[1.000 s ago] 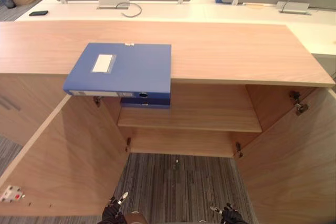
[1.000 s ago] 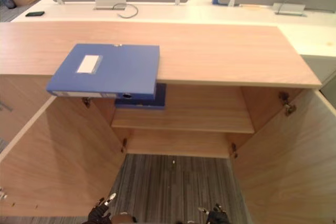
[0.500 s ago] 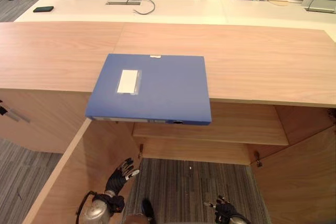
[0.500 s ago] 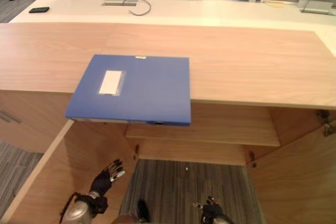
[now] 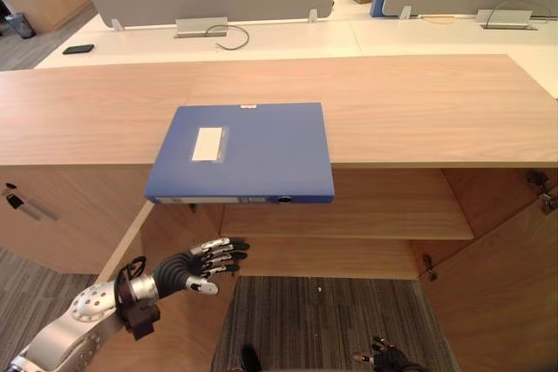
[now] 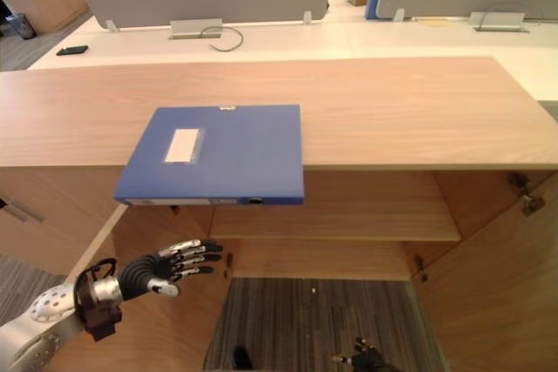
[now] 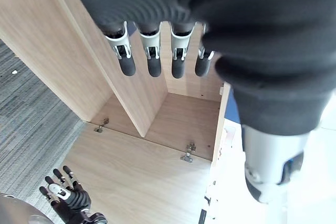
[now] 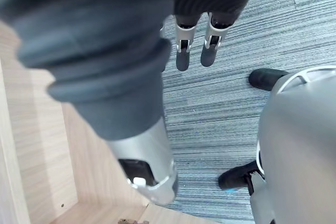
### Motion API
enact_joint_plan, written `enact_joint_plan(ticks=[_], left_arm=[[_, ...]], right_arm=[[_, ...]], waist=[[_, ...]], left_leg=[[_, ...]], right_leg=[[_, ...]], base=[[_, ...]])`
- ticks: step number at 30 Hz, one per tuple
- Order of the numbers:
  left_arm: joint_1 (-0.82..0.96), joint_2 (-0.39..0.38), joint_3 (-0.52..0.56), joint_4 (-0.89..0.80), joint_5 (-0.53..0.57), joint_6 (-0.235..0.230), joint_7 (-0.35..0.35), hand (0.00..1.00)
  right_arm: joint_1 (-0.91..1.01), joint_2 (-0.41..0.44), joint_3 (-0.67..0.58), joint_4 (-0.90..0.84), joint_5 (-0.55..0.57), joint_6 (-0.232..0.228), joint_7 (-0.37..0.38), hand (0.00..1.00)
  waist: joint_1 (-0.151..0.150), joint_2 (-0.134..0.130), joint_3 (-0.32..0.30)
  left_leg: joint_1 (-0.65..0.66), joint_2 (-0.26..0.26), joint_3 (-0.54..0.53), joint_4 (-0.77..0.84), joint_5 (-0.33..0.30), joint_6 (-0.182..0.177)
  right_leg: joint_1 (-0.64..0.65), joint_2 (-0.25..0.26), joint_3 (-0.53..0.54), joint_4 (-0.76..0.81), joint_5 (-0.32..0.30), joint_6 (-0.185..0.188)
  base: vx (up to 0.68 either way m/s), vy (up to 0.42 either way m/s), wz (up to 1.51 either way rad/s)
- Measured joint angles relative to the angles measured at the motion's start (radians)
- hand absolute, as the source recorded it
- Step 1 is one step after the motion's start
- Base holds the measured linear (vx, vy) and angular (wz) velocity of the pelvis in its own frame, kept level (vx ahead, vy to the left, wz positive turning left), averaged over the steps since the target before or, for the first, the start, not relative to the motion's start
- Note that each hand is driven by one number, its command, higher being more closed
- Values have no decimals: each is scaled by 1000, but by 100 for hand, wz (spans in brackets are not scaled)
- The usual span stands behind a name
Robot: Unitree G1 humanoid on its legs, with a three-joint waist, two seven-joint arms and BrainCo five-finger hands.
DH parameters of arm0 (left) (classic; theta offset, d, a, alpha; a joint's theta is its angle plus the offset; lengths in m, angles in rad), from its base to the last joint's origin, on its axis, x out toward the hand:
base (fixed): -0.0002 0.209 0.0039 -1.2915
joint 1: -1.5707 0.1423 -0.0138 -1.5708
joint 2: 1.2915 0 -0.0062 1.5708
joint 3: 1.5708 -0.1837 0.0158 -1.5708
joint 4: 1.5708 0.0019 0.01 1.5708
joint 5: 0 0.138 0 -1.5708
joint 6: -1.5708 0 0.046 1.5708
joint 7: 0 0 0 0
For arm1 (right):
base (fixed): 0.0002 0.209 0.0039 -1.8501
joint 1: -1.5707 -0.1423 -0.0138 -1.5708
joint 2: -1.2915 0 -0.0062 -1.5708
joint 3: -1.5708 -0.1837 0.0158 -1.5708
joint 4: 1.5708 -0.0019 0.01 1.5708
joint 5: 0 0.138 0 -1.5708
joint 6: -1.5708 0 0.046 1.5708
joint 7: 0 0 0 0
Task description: Walk over to the cabinet, pick up the folder, carry it to the office cabinet, place the folder inside the office cabinet, then close the office cabinet door
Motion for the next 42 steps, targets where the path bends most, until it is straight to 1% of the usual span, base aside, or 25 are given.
enact_joint_plan(ticks=[1,4,7,8,9,11,15,16,19,22,25,26,27,29,31,32,33,34,35,36,37,38,39,40,42], left_arm=[[-5,5,5,-4,-7,0,-3,0],[-52,66,22,-54,-35,-2,-18,0],[-108,110,52,-107,-68,-4,-41,0],[-130,125,58,-132,-85,-6,-49,0],[-146,144,62,-161,-101,-10,-60,0],[-161,153,84,-199,-124,-11,-77,0],[-204,153,169,-230,-175,-16,-92,0],[-215,151,212,-231,-184,-27,-91,0],[-234,145,319,-231,-186,-75,-62,0],[-242,117,345,-231,-164,-111,-10,0],[-242,52,384,-234,-124,-137,55,0],[-241,15,397,-245,-93,-149,87,0],[-238,-24,405,-266,-48,-159,119,0],[-233,-98,405,-308,85,-178,190,0],[-221,-248,397,-354,363,-207,312,0],[-221,-311,382,-358,467,-213,359,0],[-220,-377,345,-360,617,-219,411,0],[-220,-400,322,-360,688,-219,431,0],[-220,-432,270,-360,837,-228,472,0],[-220,-450,213,-360,948,-238,496,0],[-220,-455,190,-360,1014,-246,511,0],[-223,-457,149,-360,1126,-262,534,0],[-223,-457,133,-360,1168,-272,542,0],[-228,-457,108,-359,1273,-295,570,0],[-249,-457,84,-343,1356,-313,599,0]], right_arm=[[0,-2,0,4,-4,-1,2,0],[6,-8,0,23,-10,-2,12,0],[9,-10,0,31,-26,-4,21,0],[13,-10,-1,36,-28,-4,24,0],[23,-9,-1,36,-28,-4,28,0],[31,-9,-2,36,-28,-7,33,0],[42,-10,-3,36,-29,-18,33,0],[46,-10,-3,37,-29,-20,33,0],[48,-6,-5,65,-28,-21,34,0],[47,-7,-12,72,-27,-21,34,0],[46,-5,-12,75,-26,-21,32,0],[45,-5,-13,77,-25,-21,31,0],[41,-4,-21,82,-25,-20,29,0],[36,2,-47,96,-23,-17,22,0],[33,9,-48,96,-24,-4,11,0],[32,12,-47,96,-24,2,5,0],[31,17,-43,96,-27,5,-1,0],[29,20,-40,96,-28,8,-4,0],[26,27,-30,96,-36,11,-9,0],[26,30,-2,96,-55,12,-10,0],[24,29,7,95,-65,12,-12,0],[17,28,29,95,-67,13,-20,0],[16,26,40,95,-67,13,-21,0],[9,25,49,95,-67,13,-29,0],[9,25,58,96,-67,14,-37,0]], waist=[[2,2,-1],[7,1,-5],[5,-1,-7],[5,3,-8],[12,2,-13],[17,0,-23],[27,-7,-27],[33,-11,-29],[51,-35,-40],[59,-46,-44],[66,-49,-46],[69,-49,-47],[70,-50,-46],[71,-53,-46],[69,-59,-42],[68,-61,-42],[68,-66,-41],[68,-69,-41],[65,-75,-38],[60,-78,-36],[56,-79,-36],[49,-79,-36],[46,-79,-36],[42,-80,-36],[36,-80,-36]], left_leg=[[0,-1,0,-1,-3,-4],[-16,-11,-14,-2,0,-5],[-35,-33,-34,-3,22,-2],[-38,-32,-48,-3,30,-4],[-37,-30,-52,-3,43,-2],[-39,-21,-57,-3,51,-3],[-47,-9,-68,-3,68,1],[-52,-7,-70,-3,70,-1],[-54,-2,-72,-3,74,-3],[-55,0,-75,-3,74,-4],[-54,1,-79,-3,75,-5],[-54,1,-81,-3,75,-5],[-54,1,-83,-3,75,-6],[-54,1,-87,-3,76,-6],[-54,2,-89,-3,76,-7],[-54,2,-90,-3,76,-7],[-54,3,-91,-3,77,-7],[-54,3,-91,-3,77,-7],[-54,4,-90,-3,77,-7],[-53,5,-88,-3,77,-7],[-53,5,-86,-3,77,-7],[-52,5,-79,-3,77,-7],[-51,6,-74,-3,77,-7],[-50,9,-62,-3,77,-7],[-50,12,-58,-3,77,-7]], right_leg=[[0,0,2,-2,-1,-1],[-6,-5,13,-6,-26,-20],[-9,-20,15,-13,-89,-25],[-10,-17,11,-12,-93,-20],[-9,-9,12,-13,-93,-20],[-9,-2,11,-14,-93,-20],[-11,12,6,-16,-91,-19],[-15,15,5,-17,-90,-17],[-13,27,5,-19,-83,-6],[-11,30,5,-23,-83,-6],[-6,32,2,-26,-83,-6],[-5,32,0,-27,-83,-6],[-5,32,-2,-27,-83,-6],[-3,33,-5,-26,-83,-6],[-3,33,-6,-26,-84,-7],[-3,33,-6,-26,-84,-8],[-3,32,-7,-26,-87,-12],[-4,31,-7,-26,-87,-12],[-4,31,-6,-26,-87,-12],[-5,31,-4,-26,-87,-12],[-6,31,-2,-26,-87,-12],[-7,30,4,-26,-87,-12],[-9,29,9,-26,-87,-12],[-15,29,21,-26,-86,-11],[-18,30,26,-26,-85,-10]], base=[[-122,-36,-4],[-125,-29,6],[-95,-36,18],[-100,-57,16],[-89,-59,12],[-39,-42,3],[-9,-39,6],[16,-39,2],[29,-37,0],[21,-21,2],[3,-16,4],[-9,-10,4],[-13,-11,5],[-12,-7,4],[-10,-2,2],[0,0,0],[0,0,0],[0,0,0],[0,0,0],[-13,-4,-4],[-7,-4,-8],[0,-1,-11],[10,1,-23],[12,0,-19],[15,-8,-13]])
